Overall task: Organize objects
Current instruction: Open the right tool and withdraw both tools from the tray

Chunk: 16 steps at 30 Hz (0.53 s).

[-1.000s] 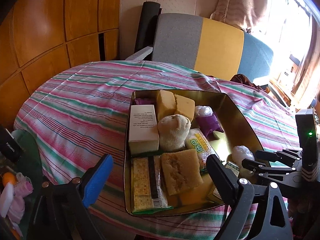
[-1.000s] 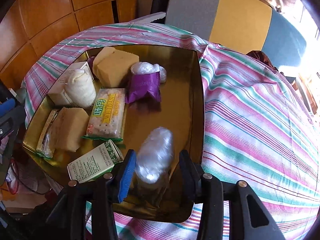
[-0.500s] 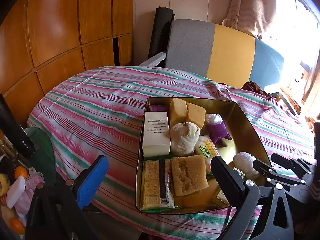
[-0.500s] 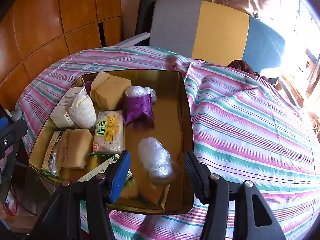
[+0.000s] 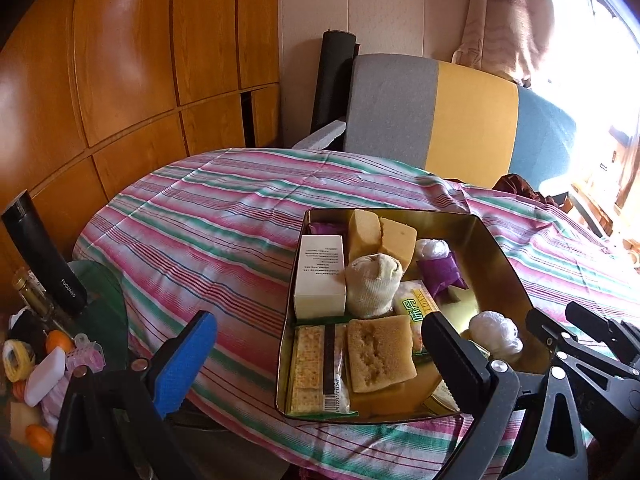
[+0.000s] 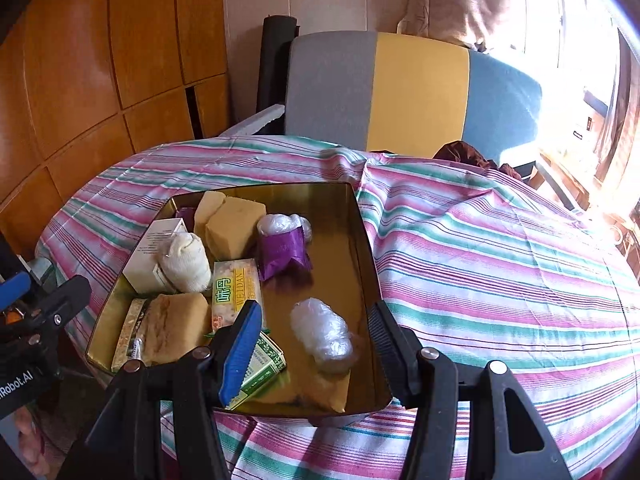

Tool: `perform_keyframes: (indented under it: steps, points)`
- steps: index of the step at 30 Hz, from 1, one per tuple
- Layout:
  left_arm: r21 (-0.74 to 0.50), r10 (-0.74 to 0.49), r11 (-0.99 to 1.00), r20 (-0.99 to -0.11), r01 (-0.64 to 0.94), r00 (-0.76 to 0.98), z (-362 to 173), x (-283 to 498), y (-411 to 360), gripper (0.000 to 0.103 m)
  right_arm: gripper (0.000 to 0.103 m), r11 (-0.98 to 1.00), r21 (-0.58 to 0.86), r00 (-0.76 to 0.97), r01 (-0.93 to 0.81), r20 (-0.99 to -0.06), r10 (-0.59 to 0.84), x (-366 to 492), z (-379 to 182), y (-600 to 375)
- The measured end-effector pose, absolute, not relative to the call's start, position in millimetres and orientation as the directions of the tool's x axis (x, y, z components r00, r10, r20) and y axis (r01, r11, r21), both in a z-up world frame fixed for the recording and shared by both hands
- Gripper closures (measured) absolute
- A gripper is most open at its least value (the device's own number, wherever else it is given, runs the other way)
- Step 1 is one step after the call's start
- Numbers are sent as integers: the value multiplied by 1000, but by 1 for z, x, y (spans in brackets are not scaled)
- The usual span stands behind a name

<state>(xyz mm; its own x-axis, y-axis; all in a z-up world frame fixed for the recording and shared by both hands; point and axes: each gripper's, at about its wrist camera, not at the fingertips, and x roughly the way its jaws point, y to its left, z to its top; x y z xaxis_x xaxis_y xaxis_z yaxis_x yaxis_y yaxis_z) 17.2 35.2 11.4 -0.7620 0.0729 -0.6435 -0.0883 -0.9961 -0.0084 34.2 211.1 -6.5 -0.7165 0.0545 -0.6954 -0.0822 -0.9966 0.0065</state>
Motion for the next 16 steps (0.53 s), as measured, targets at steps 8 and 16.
perform_keyframes:
  steps: [8, 16]
  points:
    - [-10, 63, -997, -642, -75, -764, 10, 17, 33, 0, 46, -998, -2, -706, -68, -706, 50, 31, -9, 203]
    - [-9, 70, -997, -640, -83, -765, 9, 17, 32, 0, 46, -998, -2, -702, -61, -710, 45, 29, -12, 200]
